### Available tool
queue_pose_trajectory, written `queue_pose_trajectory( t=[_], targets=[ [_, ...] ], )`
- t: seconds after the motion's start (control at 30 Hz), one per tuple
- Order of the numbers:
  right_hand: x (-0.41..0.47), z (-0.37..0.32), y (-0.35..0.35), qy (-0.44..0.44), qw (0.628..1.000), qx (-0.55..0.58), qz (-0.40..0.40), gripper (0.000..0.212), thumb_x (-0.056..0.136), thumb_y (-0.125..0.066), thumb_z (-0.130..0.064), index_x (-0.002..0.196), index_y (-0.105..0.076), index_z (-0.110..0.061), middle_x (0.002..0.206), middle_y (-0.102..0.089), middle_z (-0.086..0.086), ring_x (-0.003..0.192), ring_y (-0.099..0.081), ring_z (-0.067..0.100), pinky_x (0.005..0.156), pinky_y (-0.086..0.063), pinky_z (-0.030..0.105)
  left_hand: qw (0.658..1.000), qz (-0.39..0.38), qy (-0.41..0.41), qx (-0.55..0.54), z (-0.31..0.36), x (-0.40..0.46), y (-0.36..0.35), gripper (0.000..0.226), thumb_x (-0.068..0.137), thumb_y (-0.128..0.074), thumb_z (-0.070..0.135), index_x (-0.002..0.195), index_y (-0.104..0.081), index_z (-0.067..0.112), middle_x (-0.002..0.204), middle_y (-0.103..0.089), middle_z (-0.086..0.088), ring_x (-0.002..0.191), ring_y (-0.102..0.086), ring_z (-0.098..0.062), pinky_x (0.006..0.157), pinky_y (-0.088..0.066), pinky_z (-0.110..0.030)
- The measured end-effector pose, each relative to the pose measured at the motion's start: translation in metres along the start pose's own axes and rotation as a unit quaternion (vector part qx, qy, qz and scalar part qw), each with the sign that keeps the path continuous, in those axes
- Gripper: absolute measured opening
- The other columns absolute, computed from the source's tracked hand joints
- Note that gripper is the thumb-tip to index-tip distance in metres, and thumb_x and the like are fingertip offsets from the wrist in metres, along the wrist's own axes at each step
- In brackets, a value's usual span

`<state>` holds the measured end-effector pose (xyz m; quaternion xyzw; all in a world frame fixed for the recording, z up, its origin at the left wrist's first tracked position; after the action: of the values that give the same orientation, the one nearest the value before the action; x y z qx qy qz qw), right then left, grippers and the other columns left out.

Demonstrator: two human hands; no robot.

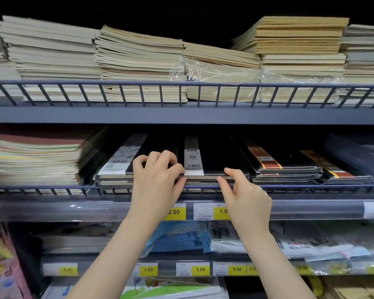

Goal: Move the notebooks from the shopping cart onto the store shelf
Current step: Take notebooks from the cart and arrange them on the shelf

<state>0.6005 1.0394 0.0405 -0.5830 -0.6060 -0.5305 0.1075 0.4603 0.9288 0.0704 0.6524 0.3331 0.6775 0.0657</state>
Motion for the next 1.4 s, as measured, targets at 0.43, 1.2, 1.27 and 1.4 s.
queue_pose_trajectory(
  t=[0.43,1.2,1.27,1.4],
  targets=[
    [-0.017,-0.046,0.003,0.041,0.993,0.104,-0.049,0.047,0.083,-0.048,-0.054,0.117,-0.06,-0.024,0.04,-0.028,-0.01,0.038,-0.031,0.0,0.038,-0.03,0.02,0.974,0.048,0.167,-0.143,-0.081,-0.048,0.06,0.043,0.078,-0.07,0.035,0.116,-0.06,0.016,0.112,-0.058,-0.002,0.106,-0.051,-0.019,0.095,-0.034,-0.029],
    [-0.004,-0.094,-0.047,0.004,0.995,0.028,-0.1,0.037,0.09,-0.05,-0.044,0.111,-0.058,-0.015,0.068,-0.067,0.004,0.067,-0.063,0.029,0.054,-0.041,0.03,0.916,-0.033,0.357,-0.181,-0.137,-0.058,0.031,0.04,0.077,-0.069,0.046,0.101,-0.069,0.013,0.093,-0.074,-0.003,0.082,-0.065,-0.015,0.072,-0.051,-0.031],
    [-0.004,-0.094,-0.047,0.0,0.994,0.033,-0.108,0.038,0.089,-0.05,-0.045,0.113,-0.058,-0.016,0.069,-0.067,0.003,0.069,-0.063,0.027,0.055,-0.038,0.028,0.911,-0.026,0.365,-0.188,-0.137,-0.059,0.031,0.041,0.076,-0.07,0.047,0.101,-0.069,0.014,0.091,-0.074,-0.001,0.082,-0.066,-0.016,0.074,-0.052,-0.032],
    [0.001,-0.092,-0.042,-0.008,0.995,0.057,-0.087,0.043,0.086,-0.048,-0.054,0.108,-0.063,-0.019,0.057,-0.058,-0.004,0.063,-0.06,0.021,0.054,-0.039,0.027,0.9,-0.004,0.375,-0.224,-0.139,-0.061,0.035,0.047,0.074,-0.071,0.046,0.113,-0.066,0.021,0.091,-0.073,0.008,0.079,-0.064,-0.01,0.078,-0.049,-0.028]
  ],
)
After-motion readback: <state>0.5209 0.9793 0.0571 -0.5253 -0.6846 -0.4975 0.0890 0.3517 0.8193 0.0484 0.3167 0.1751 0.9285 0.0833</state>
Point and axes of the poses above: each hand's wrist, its own x-axis towards the middle knuckle, its own y-axis out of the back of the hand, z = x × y, the point moved 5 cm from there along x, towards the middle knuckle
